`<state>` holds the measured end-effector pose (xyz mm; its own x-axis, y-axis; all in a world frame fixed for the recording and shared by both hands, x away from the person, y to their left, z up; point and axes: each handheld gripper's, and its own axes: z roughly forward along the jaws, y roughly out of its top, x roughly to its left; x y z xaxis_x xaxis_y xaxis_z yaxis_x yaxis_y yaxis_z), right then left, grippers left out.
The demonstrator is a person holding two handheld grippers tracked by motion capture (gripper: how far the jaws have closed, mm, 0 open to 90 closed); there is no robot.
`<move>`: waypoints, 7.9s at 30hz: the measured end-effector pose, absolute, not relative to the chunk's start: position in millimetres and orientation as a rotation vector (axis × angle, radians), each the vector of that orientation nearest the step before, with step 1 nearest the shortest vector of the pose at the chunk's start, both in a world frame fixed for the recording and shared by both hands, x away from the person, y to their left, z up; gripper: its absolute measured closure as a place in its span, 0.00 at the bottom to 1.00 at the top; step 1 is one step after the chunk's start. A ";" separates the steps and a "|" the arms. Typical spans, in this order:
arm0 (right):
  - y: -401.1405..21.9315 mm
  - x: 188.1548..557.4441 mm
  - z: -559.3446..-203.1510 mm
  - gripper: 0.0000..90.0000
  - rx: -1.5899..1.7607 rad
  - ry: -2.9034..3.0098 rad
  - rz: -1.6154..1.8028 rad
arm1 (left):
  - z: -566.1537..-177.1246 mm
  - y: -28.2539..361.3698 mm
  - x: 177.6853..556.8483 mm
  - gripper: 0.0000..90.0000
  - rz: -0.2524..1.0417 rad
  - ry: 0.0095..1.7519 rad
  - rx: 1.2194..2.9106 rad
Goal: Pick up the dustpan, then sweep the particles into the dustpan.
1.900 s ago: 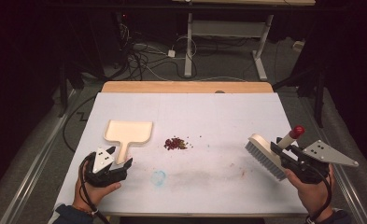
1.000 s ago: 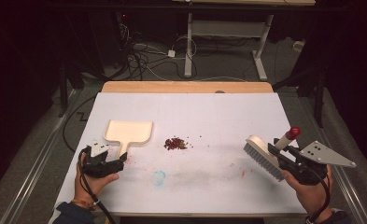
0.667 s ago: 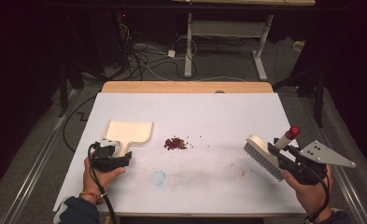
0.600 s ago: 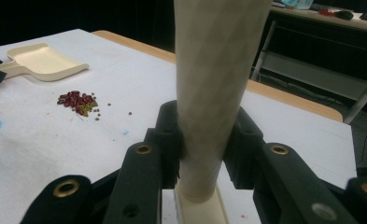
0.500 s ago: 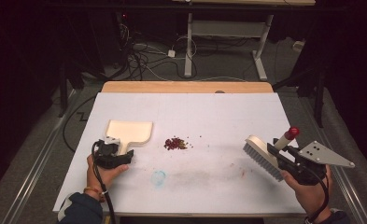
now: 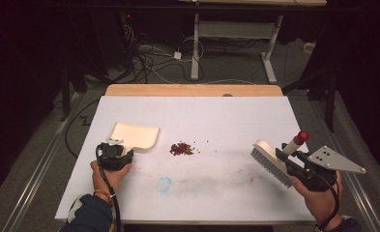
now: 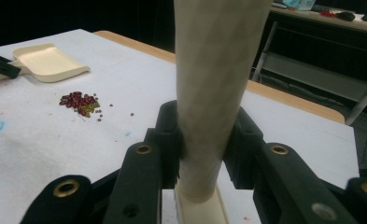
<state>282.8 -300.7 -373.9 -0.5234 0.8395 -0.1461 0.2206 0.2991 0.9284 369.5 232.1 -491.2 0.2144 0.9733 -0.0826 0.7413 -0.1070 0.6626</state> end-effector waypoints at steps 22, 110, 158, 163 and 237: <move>-303.0 286.5 -376.1 0.78 0.956 1.931 1.225 | -481.7 232.2 370.8 0.71 0.572 1.505 2.003; -292.4 319.5 -372.5 0.78 0.940 1.929 1.225 | -445.5 232.7 290.4 0.71 0.489 0.968 2.205; -135.4 434.6 -402.6 0.78 0.993 1.995 1.162 | -460.9 228.3 327.0 0.71 0.234 0.987 2.353; -121.1 426.5 -408.1 0.78 1.014 1.985 1.216 | -460.1 224.8 329.5 0.71 0.237 0.975 2.367; -28.5 353.6 -408.4 0.78 0.858 2.138 1.509 | -466.6 177.1 325.1 0.71 0.209 1.021 2.387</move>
<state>353.6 -28.5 -408.4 -0.7387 0.6731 0.0348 0.2583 0.2351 0.9370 325.1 177.1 -466.6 0.7023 0.7091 -0.0637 0.6268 -0.5734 0.5275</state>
